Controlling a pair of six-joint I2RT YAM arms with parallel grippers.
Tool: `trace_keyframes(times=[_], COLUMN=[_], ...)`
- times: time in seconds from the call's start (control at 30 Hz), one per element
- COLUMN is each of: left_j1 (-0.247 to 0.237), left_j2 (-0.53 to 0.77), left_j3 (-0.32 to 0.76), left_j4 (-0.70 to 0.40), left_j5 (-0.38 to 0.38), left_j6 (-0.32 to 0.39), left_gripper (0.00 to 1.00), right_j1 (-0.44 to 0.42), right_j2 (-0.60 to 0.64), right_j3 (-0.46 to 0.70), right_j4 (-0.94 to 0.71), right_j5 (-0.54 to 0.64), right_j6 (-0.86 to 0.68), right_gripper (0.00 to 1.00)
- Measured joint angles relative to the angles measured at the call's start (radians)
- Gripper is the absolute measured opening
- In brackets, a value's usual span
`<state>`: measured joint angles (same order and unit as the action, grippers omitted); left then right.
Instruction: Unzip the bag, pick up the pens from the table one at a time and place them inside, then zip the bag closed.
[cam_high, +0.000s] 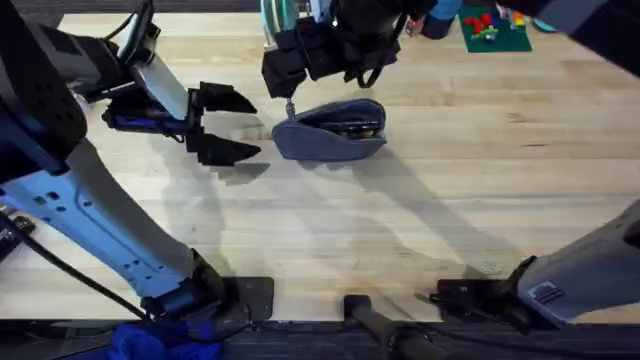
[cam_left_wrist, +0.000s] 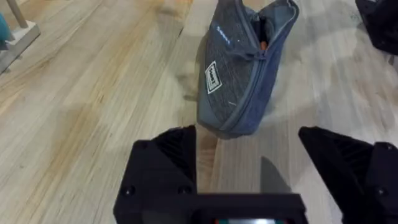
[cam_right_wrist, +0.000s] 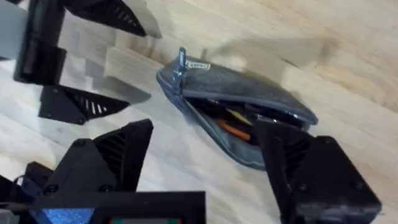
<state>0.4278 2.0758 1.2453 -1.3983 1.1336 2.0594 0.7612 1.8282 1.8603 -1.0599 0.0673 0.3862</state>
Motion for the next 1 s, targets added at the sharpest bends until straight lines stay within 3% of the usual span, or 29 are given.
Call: trace_keyframes(times=[1.0], left_j1=[0.0], left_j2=[0.0], left_j3=[0.0], left_j4=[0.0], left_j5=[0.0], left_j6=[0.0], left_gripper=[0.995], right_j1=[0.011], right_j2=[0.112], right_j3=[0.002], right_j4=[0.148], right_j5=[0.023], right_j6=[-0.022], right_gripper=[0.996])
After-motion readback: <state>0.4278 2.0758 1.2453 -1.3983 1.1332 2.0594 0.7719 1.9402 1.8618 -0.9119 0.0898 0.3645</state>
